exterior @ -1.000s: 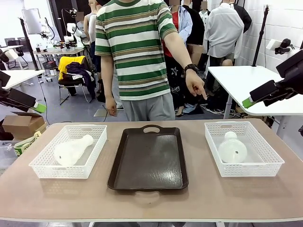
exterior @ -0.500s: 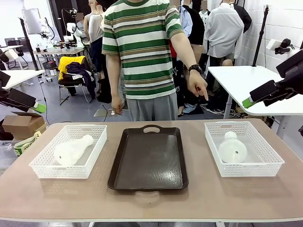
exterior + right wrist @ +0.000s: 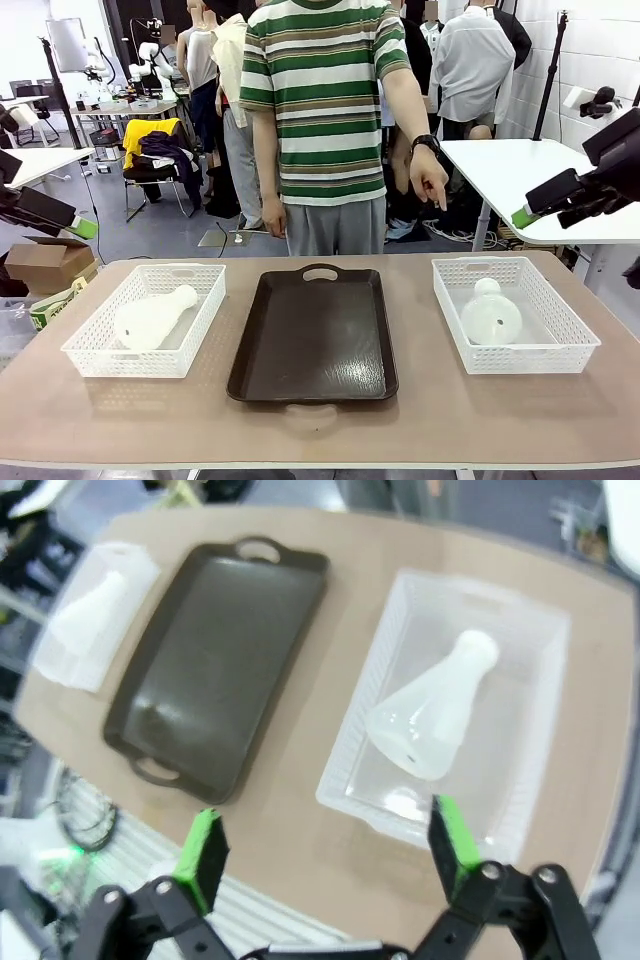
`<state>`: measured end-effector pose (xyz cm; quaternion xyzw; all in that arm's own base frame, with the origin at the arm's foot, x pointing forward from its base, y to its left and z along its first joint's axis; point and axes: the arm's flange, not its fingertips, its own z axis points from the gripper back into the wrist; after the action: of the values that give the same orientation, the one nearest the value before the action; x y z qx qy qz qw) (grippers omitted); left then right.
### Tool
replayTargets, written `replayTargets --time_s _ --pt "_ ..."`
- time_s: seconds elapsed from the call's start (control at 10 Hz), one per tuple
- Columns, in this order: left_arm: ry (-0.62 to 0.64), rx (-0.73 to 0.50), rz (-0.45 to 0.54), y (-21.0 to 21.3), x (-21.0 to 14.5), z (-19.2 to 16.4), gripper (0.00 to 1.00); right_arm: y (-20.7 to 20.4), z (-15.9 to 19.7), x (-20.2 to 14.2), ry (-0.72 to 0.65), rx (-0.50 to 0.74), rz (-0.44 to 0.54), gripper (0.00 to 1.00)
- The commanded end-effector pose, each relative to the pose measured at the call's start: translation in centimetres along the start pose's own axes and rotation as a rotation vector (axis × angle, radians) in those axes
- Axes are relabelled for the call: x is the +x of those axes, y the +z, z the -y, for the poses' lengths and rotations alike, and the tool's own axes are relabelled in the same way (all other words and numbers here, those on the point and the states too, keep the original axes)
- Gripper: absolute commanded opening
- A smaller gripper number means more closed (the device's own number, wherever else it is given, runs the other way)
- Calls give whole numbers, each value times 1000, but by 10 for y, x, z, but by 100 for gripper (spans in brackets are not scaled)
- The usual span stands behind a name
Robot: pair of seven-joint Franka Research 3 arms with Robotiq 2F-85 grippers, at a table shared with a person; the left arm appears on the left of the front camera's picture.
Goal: Prepare the laboratory tools.
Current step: Pick up the Big flask that the person points to.
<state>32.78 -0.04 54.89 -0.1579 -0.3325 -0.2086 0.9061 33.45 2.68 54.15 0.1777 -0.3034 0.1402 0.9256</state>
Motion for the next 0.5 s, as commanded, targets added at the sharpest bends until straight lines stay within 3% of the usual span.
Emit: replayTargets --time_s 0.0,0.4 --pt "-19 3 -11 0 -2 -3 100 -29 13 44 -199 -62 -60 100" --pt "-19 3 -11 0 -2 -3 100 -97 49 112 -408 -289 -249 100"
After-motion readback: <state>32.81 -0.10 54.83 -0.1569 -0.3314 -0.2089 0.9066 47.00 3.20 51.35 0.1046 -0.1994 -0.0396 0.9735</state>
